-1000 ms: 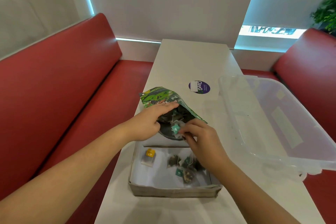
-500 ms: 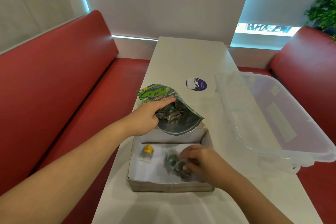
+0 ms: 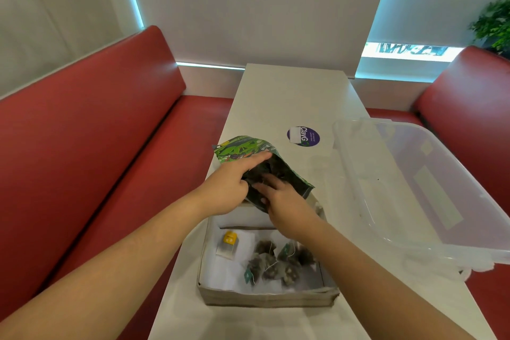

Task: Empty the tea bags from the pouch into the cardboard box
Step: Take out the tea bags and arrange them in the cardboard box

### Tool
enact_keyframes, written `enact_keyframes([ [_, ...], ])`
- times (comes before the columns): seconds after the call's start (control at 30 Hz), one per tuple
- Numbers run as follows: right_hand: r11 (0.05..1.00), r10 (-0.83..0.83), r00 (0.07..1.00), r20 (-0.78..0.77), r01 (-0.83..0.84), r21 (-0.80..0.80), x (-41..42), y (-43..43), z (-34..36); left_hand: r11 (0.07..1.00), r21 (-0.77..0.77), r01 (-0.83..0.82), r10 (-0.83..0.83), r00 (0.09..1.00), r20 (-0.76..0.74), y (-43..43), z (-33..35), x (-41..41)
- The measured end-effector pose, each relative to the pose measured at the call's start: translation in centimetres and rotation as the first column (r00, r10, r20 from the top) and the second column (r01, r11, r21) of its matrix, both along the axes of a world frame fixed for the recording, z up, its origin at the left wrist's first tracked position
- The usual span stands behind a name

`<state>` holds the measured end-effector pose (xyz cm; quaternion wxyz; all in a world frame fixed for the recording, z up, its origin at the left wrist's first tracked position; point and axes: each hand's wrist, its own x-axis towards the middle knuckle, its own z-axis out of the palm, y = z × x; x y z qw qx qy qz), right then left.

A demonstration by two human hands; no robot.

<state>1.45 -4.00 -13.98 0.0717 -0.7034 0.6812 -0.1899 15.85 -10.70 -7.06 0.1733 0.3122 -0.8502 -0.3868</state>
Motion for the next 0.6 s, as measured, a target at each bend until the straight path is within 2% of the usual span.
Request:
enact_keyframes([
  [0.1,0.976,-0.038,0.989,-0.146,0.068,0.205,-0.2,-2.4,-0.6,0.999,-0.026,-0.019,0.019,1.000,-0.011,0.0,-0.2,-0.3],
  [0.2,0.965,-0.059,0.981,-0.185,0.103,0.242,-0.1,-3.4,-0.5,0.998,-0.053,-0.030,0.030,0.999,-0.011,0.0,-0.2,-0.7],
  [0.33,0.993,-0.100,0.995,-0.010,0.101,0.063,-0.5,-2.0,-0.5,0.998,-0.063,-0.009,0.010,1.000,0.007,-0.1,0.0,-0.9],
  [0.47,0.992,-0.063,0.998,-0.008,0.061,-0.111,-0.1,-0.3,0.0,0.998,-0.063,0.006,-0.005,1.000,0.020,-0.2,0.0,-0.8],
  [0.6,0.946,-0.009,0.995,0.099,0.040,-0.321,-0.3,3.1,1.8,0.997,-0.071,0.011,-0.010,1.000,0.021,-0.2,-0.1,-0.6],
])
